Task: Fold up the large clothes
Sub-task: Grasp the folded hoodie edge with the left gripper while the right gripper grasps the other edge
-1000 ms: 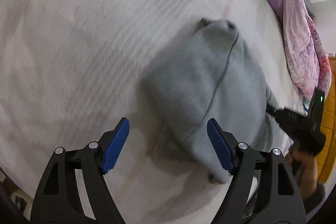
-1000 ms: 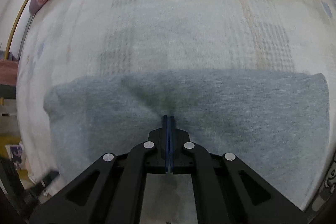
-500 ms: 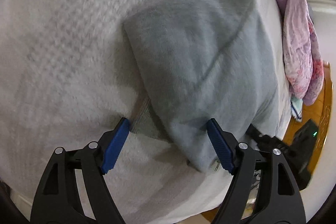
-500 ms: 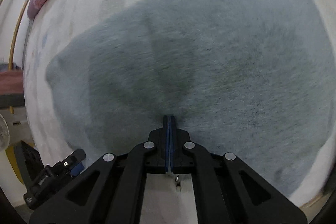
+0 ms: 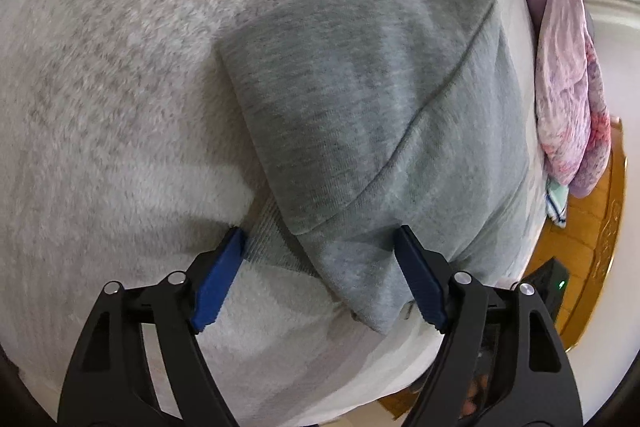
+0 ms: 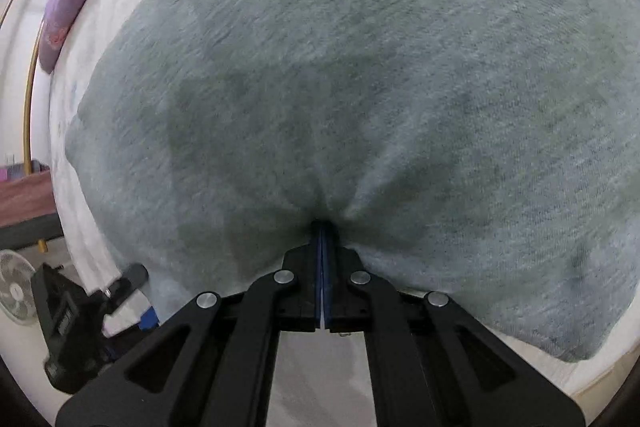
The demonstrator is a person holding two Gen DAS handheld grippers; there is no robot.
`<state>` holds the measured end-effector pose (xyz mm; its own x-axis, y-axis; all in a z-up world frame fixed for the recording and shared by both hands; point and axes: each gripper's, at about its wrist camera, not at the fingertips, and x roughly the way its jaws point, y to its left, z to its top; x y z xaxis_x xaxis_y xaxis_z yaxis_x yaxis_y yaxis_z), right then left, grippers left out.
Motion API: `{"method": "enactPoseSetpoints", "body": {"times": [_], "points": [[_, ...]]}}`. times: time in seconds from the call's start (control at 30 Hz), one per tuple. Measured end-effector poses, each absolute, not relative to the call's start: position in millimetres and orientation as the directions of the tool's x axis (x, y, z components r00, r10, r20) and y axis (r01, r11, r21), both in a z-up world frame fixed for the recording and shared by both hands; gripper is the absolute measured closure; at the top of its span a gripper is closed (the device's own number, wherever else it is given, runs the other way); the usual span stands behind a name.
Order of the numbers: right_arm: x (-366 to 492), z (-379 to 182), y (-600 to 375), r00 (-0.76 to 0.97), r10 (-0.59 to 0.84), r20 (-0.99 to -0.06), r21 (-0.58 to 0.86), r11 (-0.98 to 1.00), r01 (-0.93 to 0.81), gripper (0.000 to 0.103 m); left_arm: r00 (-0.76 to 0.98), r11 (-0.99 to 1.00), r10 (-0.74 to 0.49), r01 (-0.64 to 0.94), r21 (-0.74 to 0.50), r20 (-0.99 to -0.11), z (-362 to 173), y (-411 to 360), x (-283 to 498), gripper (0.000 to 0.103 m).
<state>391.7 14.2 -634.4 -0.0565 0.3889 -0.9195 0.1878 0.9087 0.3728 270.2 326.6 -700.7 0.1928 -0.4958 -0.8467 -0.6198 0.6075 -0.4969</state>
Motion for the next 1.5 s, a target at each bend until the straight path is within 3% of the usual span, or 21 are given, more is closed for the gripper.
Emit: {"method": "enactPoseSetpoints", "body": {"times": [0.07, 0.13, 0.2, 0.23, 0.37, 0.5, 0.53, 0.63, 0.83, 0.93, 1.0, 1.07, 1.1, 1.13, 1.17, 1.23, 1.3, 1.37, 1.5], "points": [[394.6, -632.2, 15.3, -0.049, 0.398, -0.916, 0.384, 0.906, 0.178, 0.103, 0.189, 0.623, -0.481, -0.613, -0.485, -0.856, -699.6, 323.3, 274.1, 0.039], [393.0, -628.9, 16.2, -0.040, 0.420, -0.907, 0.406, 0.895, 0.182, 0.103, 0.203, 0.616, -0.487, -0.610, -0.498, -0.850, -699.1, 323.0, 275.1, 0.055], [388.1, -621.5, 11.5, -0.012, 0.450, -0.893, 0.441, 0.880, 0.177, 0.100, 0.216, 0.605, -0.501, -0.605, -0.517, -0.838, -699.4, 323.8, 277.9, 0.081], [383.5, -617.0, 6.1, 0.001, 0.454, -0.891, 0.448, 0.879, 0.164, 0.100, 0.223, 0.608, -0.495, -0.601, -0.519, -0.839, -697.7, 324.5, 279.7, 0.087], [368.2, -584.3, 18.8, 0.069, 0.490, -0.869, 0.492, 0.871, 0.015, 0.091, 0.289, 0.583, -0.502, -0.583, -0.566, -0.815, -674.2, 323.0, 282.1, 0.093], [350.0, -540.9, 49.3, 0.135, 0.556, -0.820, 0.517, 0.821, -0.241, 0.049, 0.357, 0.526, -0.547, -0.558, -0.642, -0.757, -644.7, 322.8, 284.3, 0.093], [344.3, -536.5, 53.2, 0.135, 0.575, -0.807, 0.527, 0.804, -0.274, 0.047, 0.369, 0.513, -0.557, -0.552, -0.657, -0.744, -640.3, 322.9, 285.6, 0.093], [338.5, -528.4, 79.4, 0.106, 0.630, -0.769, 0.556, 0.742, -0.375, 0.046, 0.381, 0.501, -0.569, -0.543, -0.674, -0.729, -629.3, 319.8, 294.4, 0.093], [321.9, -540.8, 122.1, 0.172, 0.544, -0.821, 0.359, 0.728, -0.584, 0.046, 0.385, 0.467, -0.600, -0.543, -0.698, -0.701, -625.4, 317.0, 303.2, 0.094], [324.6, -547.6, 126.2, 0.238, 0.513, -0.825, 0.281, 0.737, -0.614, 0.046, 0.384, 0.459, -0.610, -0.543, -0.704, -0.694, -626.1, 322.4, 302.5, 0.093], [334.1, -556.8, 133.1, 0.240, 0.526, -0.816, 0.304, 0.743, -0.596, 0.046, 0.385, 0.462, -0.612, -0.535, -0.707, -0.691, -623.5, 323.7, 301.8, 0.094], [341.7, -564.6, 138.0, 0.236, 0.530, -0.815, 0.318, 0.748, -0.582, 0.054, 0.385, 0.464, -0.615, -0.529, -0.711, -0.688, -621.1, 327.8, 300.5, 0.094], [342.6, -564.7, 138.6, 0.246, 0.517, -0.820, 0.303, 0.757, -0.579, 0.072, 0.379, 0.473, -0.613, -0.526, -0.707, -0.693, -619.2, 328.0, 301.6, 0.093], [347.0, -565.5, 140.1, 0.237, 0.520, -0.821, 0.314, 0.757, -0.573, 0.090, 0.372, 0.489, -0.615, -0.511, -0.707, -0.695, -615.4, 329.1, 301.8, 0.093], [350.0, -566.0, 137.0, 0.214, 0.527, -0.822, 0.340, 0.757, -0.558, 0.094, 0.390, 0.480, -0.630, -0.485, -0.731, -0.672, -608.9, 329.8, 301.6, 0.093], [353.2, -562.9, 126.0, 0.190, 0.560, -0.807, 0.404, 0.757, -0.514, 0.096, 0.442, 0.466, -0.648, -0.414, -0.782, -0.620, -588.9, 329.4, 303.3, 0.093], [360.7, -556.4, 111.5, 0.176, 0.607, -0.775, 0.493, 0.755, -0.431, 0.096, 0.501, 0.481, -0.627, -0.354, -0.802, -0.597, -565.3, 333.7, 302.9, 0.077], [369.6, -551.3, 91.1, 0.173, 0.664, -0.727, 0.598, 0.736, -0.317, 0.097, 0.541, 0.502, -0.587, -0.341, -0.795, -0.602, -550.5, 341.1, 301.2, 0.074], [381.0, -547.6, 34.2, 0.215, 0.776, -0.592, 0.788, 0.614, -0.046, 0.097, 0.543, 0.646, -0.379, -0.425, -0.634, -0.750, -538.9, 354.6, 301.9, 0.072]]}}
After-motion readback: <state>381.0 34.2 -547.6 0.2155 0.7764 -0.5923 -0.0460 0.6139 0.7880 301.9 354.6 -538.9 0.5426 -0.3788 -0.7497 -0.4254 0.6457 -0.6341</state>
